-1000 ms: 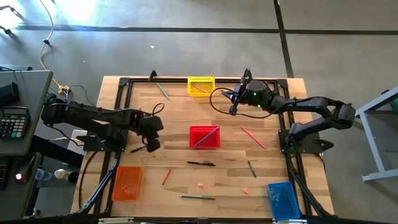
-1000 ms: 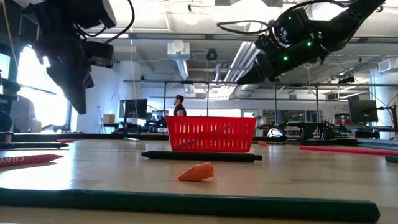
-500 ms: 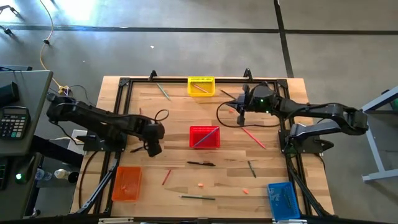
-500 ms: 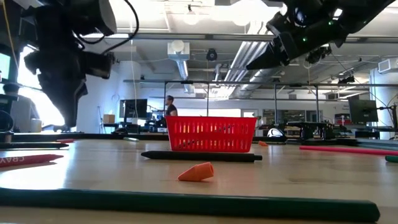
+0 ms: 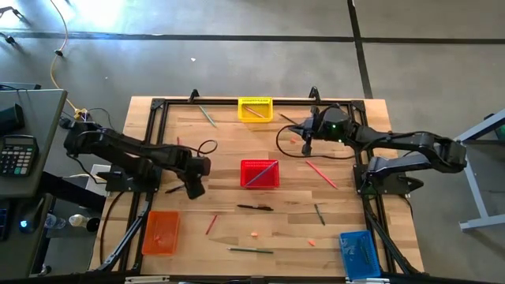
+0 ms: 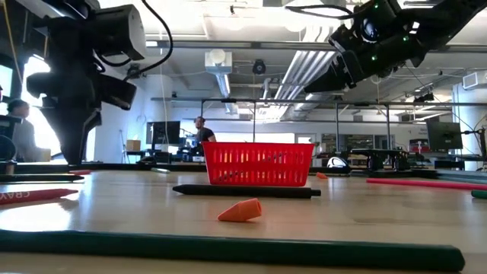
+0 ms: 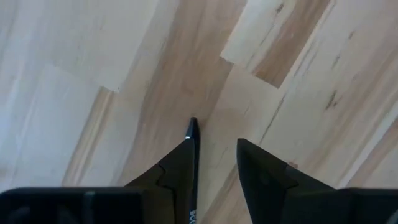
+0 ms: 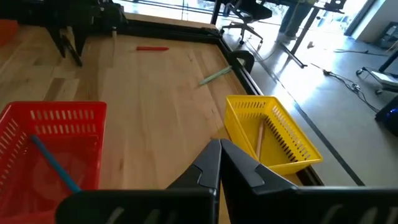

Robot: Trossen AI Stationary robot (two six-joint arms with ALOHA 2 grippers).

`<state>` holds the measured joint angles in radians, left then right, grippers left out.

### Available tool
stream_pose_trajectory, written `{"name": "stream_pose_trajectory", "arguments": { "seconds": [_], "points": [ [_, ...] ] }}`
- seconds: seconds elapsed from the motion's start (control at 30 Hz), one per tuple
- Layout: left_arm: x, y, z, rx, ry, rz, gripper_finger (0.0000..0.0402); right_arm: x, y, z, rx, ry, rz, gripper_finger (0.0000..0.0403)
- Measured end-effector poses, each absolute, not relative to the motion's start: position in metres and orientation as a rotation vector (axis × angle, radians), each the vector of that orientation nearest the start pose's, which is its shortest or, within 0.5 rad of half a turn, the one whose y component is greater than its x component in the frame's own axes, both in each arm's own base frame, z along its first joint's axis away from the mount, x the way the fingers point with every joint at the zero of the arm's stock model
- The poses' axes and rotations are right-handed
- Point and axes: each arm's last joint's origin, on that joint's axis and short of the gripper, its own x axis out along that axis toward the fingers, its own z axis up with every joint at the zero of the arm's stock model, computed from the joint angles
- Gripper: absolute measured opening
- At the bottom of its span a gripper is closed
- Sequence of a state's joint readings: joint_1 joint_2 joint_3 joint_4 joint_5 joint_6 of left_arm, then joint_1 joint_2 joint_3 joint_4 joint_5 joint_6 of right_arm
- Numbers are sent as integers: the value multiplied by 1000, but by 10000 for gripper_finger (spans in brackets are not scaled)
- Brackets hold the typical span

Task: Sort crayons/erasers/pens/pencils in bins
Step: Put the black ball pen into the yellow bin

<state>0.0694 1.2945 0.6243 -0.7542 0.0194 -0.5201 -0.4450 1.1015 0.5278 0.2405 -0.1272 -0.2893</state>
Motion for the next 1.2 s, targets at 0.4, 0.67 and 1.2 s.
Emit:
{"name": "stream_pose_trajectory", "arguments": {
  "seconds": [0.4,0.67,1.2],
  "points": [
    [189,24,156,-513,1390,436,113,209,-96,225,-191,359,-265,0],
    [194,26,140,-515,1474,461,135,210,-96,225,-192,355,-266,0],
    [198,26,128,-454,1542,388,46,210,-96,225,-192,356,-266,0]
  ]
}}
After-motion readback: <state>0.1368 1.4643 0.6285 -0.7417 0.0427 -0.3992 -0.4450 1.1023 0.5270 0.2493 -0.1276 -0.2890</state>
